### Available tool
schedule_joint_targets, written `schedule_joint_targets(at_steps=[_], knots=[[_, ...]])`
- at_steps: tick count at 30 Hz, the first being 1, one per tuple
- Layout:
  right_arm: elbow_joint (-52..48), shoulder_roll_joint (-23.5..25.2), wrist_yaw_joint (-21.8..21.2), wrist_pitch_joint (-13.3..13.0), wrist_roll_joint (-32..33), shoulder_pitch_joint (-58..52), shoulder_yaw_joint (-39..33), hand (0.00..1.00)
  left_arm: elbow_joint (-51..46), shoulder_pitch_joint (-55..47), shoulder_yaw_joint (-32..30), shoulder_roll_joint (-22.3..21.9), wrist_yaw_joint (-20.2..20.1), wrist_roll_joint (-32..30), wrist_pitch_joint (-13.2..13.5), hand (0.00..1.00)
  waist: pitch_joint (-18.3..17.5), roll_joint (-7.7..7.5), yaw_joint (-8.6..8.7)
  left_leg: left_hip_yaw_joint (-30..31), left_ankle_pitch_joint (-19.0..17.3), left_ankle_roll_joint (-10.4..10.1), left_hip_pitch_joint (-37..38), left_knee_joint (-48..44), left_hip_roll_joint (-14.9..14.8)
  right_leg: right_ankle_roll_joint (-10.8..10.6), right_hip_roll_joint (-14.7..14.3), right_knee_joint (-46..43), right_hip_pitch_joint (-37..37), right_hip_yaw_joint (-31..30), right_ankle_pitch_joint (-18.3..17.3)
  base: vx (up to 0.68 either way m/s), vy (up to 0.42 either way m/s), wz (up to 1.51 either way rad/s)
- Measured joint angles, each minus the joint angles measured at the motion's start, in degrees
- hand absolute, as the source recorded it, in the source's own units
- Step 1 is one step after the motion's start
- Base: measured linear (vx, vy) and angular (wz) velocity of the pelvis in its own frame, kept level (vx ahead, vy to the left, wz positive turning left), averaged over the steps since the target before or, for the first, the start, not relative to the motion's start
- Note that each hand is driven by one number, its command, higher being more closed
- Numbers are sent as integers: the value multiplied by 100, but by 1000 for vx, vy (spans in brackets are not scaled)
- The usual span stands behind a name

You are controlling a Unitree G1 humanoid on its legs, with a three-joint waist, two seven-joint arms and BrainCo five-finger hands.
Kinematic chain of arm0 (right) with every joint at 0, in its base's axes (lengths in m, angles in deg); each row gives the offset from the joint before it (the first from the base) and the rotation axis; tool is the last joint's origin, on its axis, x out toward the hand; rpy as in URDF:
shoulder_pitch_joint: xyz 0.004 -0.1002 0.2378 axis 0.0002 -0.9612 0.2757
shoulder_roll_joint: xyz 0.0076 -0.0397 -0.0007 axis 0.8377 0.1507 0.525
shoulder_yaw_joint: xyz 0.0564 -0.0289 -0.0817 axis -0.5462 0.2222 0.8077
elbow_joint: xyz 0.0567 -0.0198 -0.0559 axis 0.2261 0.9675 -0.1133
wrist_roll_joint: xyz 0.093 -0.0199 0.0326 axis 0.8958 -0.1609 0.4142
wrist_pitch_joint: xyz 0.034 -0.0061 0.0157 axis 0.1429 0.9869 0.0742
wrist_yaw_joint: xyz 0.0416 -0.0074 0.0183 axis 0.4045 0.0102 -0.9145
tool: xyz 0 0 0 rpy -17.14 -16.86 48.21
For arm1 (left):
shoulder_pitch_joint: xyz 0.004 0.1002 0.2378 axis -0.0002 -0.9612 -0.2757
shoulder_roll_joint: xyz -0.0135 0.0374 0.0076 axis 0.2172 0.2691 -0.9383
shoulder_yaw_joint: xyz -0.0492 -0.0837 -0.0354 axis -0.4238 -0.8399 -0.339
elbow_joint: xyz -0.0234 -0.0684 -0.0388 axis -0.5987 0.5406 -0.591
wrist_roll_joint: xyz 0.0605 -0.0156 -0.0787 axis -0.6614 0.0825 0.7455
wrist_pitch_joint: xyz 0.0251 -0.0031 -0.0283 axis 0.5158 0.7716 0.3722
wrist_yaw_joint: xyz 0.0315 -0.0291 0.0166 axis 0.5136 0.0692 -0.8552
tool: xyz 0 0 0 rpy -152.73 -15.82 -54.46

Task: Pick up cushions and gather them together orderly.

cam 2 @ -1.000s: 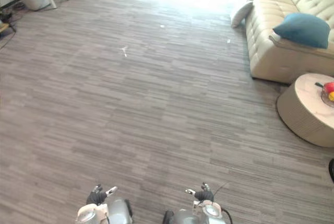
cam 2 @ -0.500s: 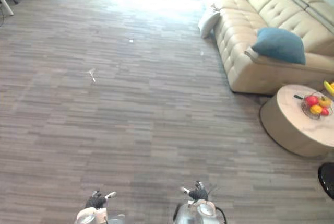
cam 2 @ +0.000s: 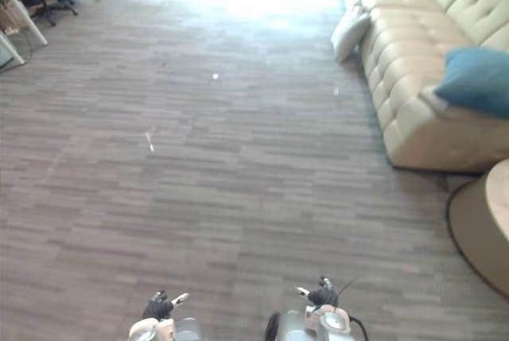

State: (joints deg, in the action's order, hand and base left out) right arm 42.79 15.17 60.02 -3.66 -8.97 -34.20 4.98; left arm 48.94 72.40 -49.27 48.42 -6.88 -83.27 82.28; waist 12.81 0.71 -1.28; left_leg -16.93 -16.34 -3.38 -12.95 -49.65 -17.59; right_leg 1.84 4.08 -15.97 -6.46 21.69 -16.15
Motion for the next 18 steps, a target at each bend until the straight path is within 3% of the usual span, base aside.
schedule_joint_targets(at_steps=[1,3,4,5,6,8,10,11,13,14,16,17,18], knots=[[103,21,18,2,6,43,-11,0,-39,40,-4,7,-7,2,19,0,25,-20,-89,14,25,-1,-275,921,266,-28,70,204,-236,-45,-11,529,72,-33],[213,23,46,14,5,43,-17,0,-62,86,0,-2,-6,40,58,0,40,-49,-217,130,599,-138,-490,2614,718,-233,193,466,-651,-167,-112,503,146,-37],[267,22,51,14,4,42,-3,0,-78,87,21,-11,-11,108,87,0,44,-55,-258,224,1234,-139,-495,3157,879,-376,195,599,-811,-291,-199,685,255,-60],[434,65,52,17,4,68,17,0,-77,117,31,30,-12,124,96,0,10,-157,-345,298,1747,78,-399,3098,1009,-463,284,693,-1002,-597,-260,694,283,-57],[445,238,48,23,0,140,53,0,-67,159,57,184,-13,100,84,0,-38,-371,-287,192,1293,108,-516,2763,1037,-244,404,619,-938,-900,-96,705,299,-52],[396,322,45,21,-15,90,47,0,-106,175,-7,164,-30,109,88,0,-40,-450,-342,144,814,258,-516,2226,1016,-436,531,-129,-684,-1317,80,575,303,-36],[388,317,35,18,-64,93,33,0,-8,192,60,267,17,101,84,0,-5,-612,-332,-122,314,325,-22,2079,1132,-779,912,-2001,-74,-1670,417,555,269,-31],[384,278,33,9,-67,106,39,0,141,216,120,327,50,96,46,0,22,-574,-287,-159,-3,371,387,2097,1251,-824,1169,-3335,437,-1714,1036,575,194,-22],[314,226,8,-26,-79,121,73,0,289,200,153,337,95,98,-38,0,25,-526,-180,-206,-239,397,1113,2323,1284,-690,1290,-4432,990,-1503,756,594,141,-13],[301,206,-2,-38,-80,121,111,0,351,197,219,336,98,98,-46,0,18,-499,-172,-268,-287,359,1465,2600,1284,-615,1288,-4508,1291,-1273,575,569,81,-17],[117,131,-19,-78,-142,146,185,0,499,218,436,355,90,91,-51,0,39,-413,-115,-347,-255,270,2203,3288,1270,-381,1223,-3783,2063,-492,143,664,61,-14],[108,107,-25,-85,-179,172,185,0,536,222,462,359,84,89,-53,0,49,-388,-93,-370,-252,265,2327,3394,1250,-359,1160,-3519,2192,-382,112,663,2,-7],[105,-10,-39,-85,-185,260,216,0,580,253,530,338,80,83,-69,0,96,-279,-36,-415,-249,260,2699,3692,1175,-314,829,-2322,2499,-101,219,654,-34,1]])
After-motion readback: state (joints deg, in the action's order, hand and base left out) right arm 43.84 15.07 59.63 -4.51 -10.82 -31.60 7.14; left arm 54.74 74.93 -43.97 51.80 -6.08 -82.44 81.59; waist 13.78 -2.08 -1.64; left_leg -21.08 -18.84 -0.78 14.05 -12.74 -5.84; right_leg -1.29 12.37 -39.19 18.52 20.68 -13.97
